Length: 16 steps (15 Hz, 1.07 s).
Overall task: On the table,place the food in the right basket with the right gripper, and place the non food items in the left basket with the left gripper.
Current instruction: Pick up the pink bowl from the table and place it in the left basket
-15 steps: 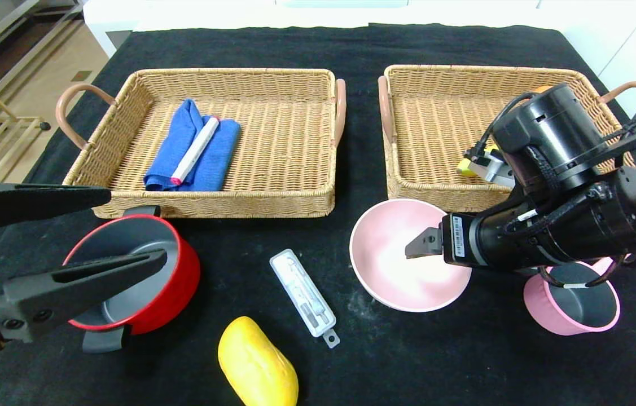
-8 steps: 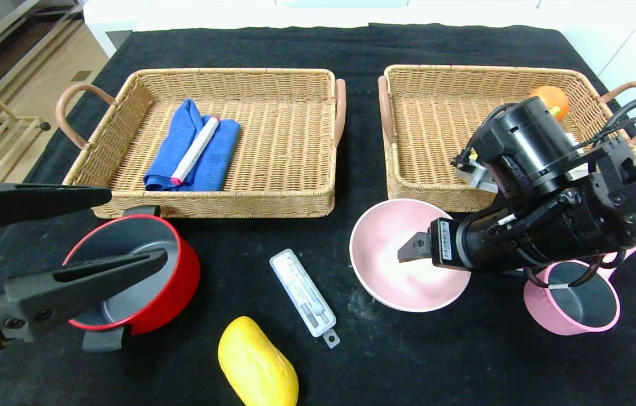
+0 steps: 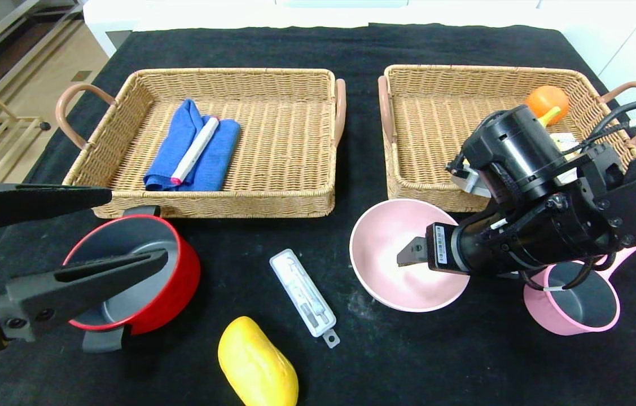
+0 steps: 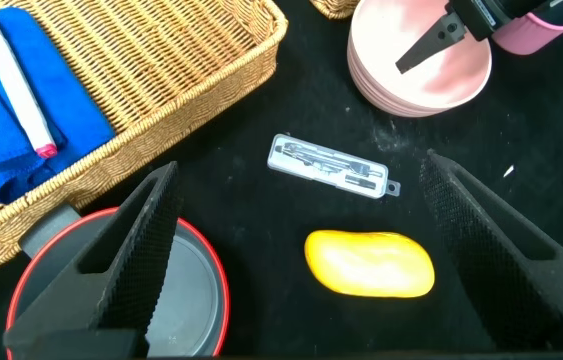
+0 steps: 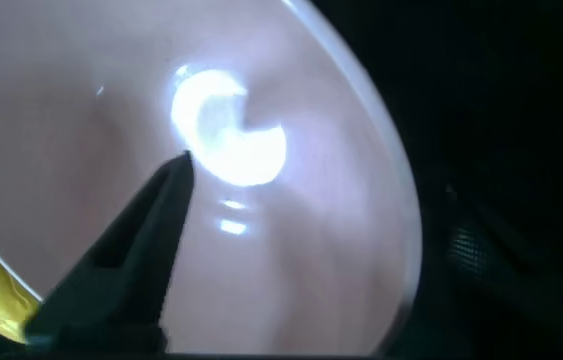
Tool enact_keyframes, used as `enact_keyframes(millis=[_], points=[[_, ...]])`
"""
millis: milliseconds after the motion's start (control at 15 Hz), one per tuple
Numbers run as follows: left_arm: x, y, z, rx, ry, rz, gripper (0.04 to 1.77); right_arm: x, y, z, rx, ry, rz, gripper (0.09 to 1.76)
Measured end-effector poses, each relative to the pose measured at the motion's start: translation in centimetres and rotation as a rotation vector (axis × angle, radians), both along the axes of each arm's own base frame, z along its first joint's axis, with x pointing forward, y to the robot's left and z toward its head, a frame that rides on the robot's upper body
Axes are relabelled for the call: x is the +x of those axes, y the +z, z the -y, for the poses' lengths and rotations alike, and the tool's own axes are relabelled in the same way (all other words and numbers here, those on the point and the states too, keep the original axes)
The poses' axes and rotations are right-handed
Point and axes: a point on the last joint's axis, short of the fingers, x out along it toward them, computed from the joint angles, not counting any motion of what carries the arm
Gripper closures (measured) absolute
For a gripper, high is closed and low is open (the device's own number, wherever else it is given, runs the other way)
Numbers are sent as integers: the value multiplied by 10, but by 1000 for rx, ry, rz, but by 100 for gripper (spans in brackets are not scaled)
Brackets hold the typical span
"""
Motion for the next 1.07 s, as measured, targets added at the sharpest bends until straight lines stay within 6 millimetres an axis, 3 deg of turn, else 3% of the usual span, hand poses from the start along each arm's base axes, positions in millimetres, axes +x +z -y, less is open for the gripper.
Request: enact_keyframes(millis=[133, 400, 467, 533, 1067], points=[[0, 0, 0, 0, 0, 1, 9, 0, -1, 0, 0, 1, -3, 64], [0, 0, 0, 0, 0, 1, 9, 0, -1, 0, 1, -2, -4, 108], [0, 0, 0, 0, 0, 1, 9, 0, -1, 0, 1, -1, -5, 148], [0, 0, 0, 0, 0, 1, 9, 0, -1, 0, 1, 0, -8, 160], [0, 0, 0, 0, 0, 1, 9, -1, 0, 0, 6, 1, -6, 161]])
